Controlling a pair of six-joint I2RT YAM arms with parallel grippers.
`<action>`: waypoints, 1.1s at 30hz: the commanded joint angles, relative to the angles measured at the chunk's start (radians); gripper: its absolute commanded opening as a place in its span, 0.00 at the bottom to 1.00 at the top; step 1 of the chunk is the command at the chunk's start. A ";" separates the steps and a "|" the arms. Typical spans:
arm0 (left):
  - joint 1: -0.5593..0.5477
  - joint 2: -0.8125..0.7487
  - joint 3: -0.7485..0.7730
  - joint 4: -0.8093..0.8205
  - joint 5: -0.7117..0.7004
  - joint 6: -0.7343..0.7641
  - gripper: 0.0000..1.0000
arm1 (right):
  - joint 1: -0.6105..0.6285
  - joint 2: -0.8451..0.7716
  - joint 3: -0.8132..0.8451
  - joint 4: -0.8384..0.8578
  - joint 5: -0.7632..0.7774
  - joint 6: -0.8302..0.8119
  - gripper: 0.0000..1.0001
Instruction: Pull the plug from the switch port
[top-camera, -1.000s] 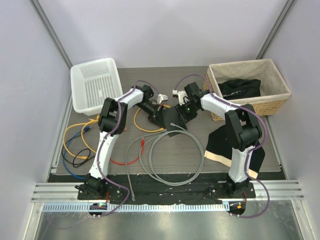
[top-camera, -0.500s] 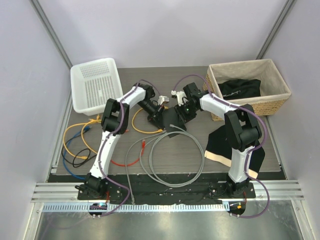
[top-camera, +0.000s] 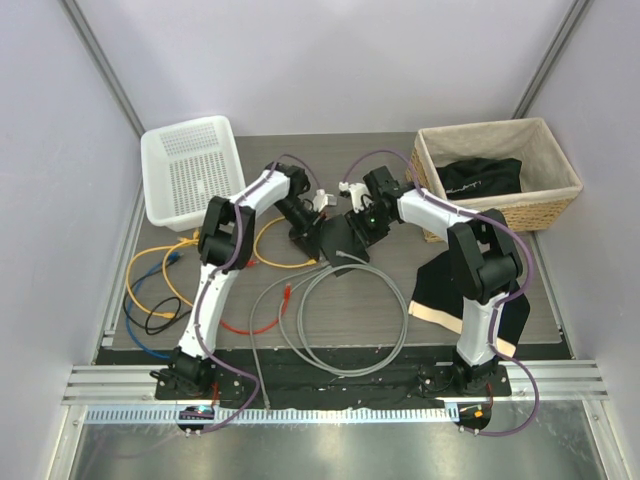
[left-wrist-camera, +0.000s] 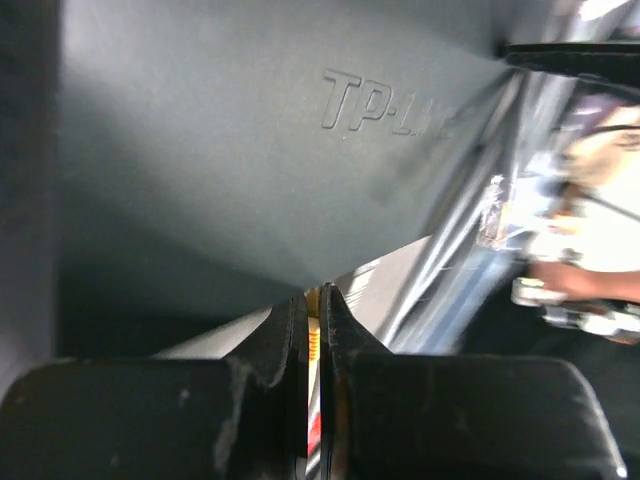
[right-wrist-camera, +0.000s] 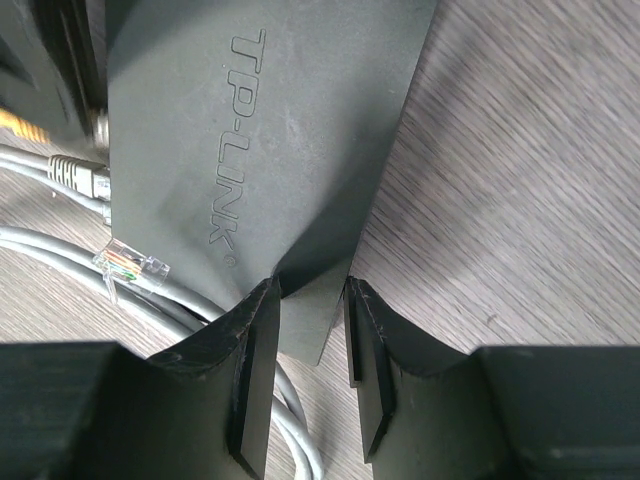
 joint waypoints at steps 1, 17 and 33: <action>0.042 -0.119 0.131 -0.034 -0.236 0.110 0.00 | 0.033 0.059 -0.029 0.020 0.022 -0.033 0.38; 0.255 -0.521 -0.265 -0.378 -0.457 0.465 0.00 | 0.033 0.088 0.005 0.033 0.025 -0.047 0.38; 0.426 -0.631 -0.376 -0.355 -0.488 0.528 0.48 | 0.031 0.065 -0.017 0.042 0.040 -0.062 0.38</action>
